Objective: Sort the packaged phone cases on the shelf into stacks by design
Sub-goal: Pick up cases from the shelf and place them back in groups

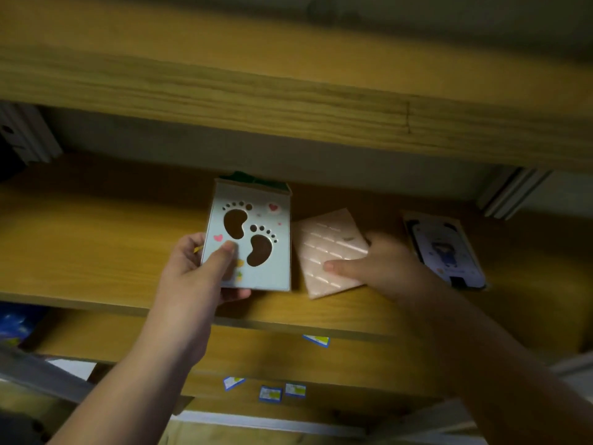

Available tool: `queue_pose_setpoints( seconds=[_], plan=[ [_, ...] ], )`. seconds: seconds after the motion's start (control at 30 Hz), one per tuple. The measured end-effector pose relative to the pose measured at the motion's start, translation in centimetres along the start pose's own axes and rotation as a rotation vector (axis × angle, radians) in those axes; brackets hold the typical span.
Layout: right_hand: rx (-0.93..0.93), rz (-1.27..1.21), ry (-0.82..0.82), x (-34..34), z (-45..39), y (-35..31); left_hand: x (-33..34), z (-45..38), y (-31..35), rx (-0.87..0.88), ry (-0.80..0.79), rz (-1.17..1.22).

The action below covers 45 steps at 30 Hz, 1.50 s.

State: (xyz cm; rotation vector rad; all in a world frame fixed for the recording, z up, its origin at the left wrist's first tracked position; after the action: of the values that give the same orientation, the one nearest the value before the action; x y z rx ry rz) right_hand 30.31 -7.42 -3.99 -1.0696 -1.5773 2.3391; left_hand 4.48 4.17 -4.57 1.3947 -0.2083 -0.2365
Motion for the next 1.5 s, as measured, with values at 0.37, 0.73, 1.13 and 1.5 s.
queue_pose_setpoints(
  seconds=[0.37,0.73,1.13,1.5],
  plan=[
    [0.046,-0.512,0.156,-5.3,4.4,3.4,3.0,0.8,1.2,0.028,-0.067,-0.064],
    [-0.091,-0.766,0.340,-13.6,14.7,5.5,9.0,8.4,1.4,0.027,-0.188,-0.150],
    [-0.103,-0.774,0.355,-21.2,29.6,11.4,16.7,24.2,1.0,0.031,-0.392,-0.191],
    [-0.040,-0.979,0.518,-30.8,42.2,21.0,27.4,37.2,-0.1,0.040,-0.581,-0.158]
  ],
)
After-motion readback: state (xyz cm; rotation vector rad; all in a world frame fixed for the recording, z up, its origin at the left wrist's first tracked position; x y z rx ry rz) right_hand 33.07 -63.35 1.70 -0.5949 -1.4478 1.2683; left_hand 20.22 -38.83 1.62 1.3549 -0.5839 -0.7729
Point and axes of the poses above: each hand's wrist, its own z-axis away from the middle knuckle, its own x-axis out of the palm, y = z × x, the point moved 8 cm from there along -z, towards the middle knuckle, and after that the axes turned 14 degrees about -z, right-handed, at the moved point
